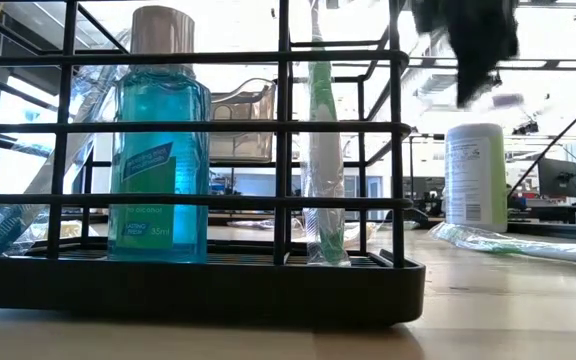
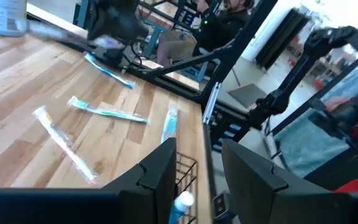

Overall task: Pick & Place toothbrushing station
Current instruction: Put the bottom purple toothbrush into the black wire organizer

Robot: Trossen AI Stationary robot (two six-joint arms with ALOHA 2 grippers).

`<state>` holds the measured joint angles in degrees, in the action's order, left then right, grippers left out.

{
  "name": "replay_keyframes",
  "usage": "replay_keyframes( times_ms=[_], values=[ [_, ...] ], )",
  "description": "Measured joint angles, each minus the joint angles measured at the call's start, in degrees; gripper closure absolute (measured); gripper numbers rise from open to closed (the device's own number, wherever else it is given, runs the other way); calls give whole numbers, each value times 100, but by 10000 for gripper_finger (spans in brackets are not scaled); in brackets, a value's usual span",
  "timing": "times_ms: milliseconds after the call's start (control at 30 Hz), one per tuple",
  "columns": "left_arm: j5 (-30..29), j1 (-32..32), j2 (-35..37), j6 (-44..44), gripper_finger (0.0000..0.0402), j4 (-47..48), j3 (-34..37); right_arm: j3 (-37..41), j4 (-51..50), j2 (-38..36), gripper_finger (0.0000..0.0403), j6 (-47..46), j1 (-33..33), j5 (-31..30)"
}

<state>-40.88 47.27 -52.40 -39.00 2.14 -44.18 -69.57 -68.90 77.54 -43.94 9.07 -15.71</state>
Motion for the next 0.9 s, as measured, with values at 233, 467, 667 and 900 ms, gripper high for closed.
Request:
replay_keyframes(
  times_ms=[233, 467, 667, 900],
  values=[
    [-582, -4, 10, -820, 272, -728, 0, -1421, -216, -17, 400, 1211, 743, -917],
    [-684, -103, 166, -1751, 272, -1649, 0, -2113, 4, -20, 400, 2668, 1454, -1956],
    [-340, -731, 166, -2432, 272, -2235, 0, -2186, 1091, 4, 400, 4536, 1835, -2824],
    [1181, -1891, 163, -4047, 272, -2376, 0, -2186, 2349, 66, 400, 6864, 1820, -3212]
  ],
)
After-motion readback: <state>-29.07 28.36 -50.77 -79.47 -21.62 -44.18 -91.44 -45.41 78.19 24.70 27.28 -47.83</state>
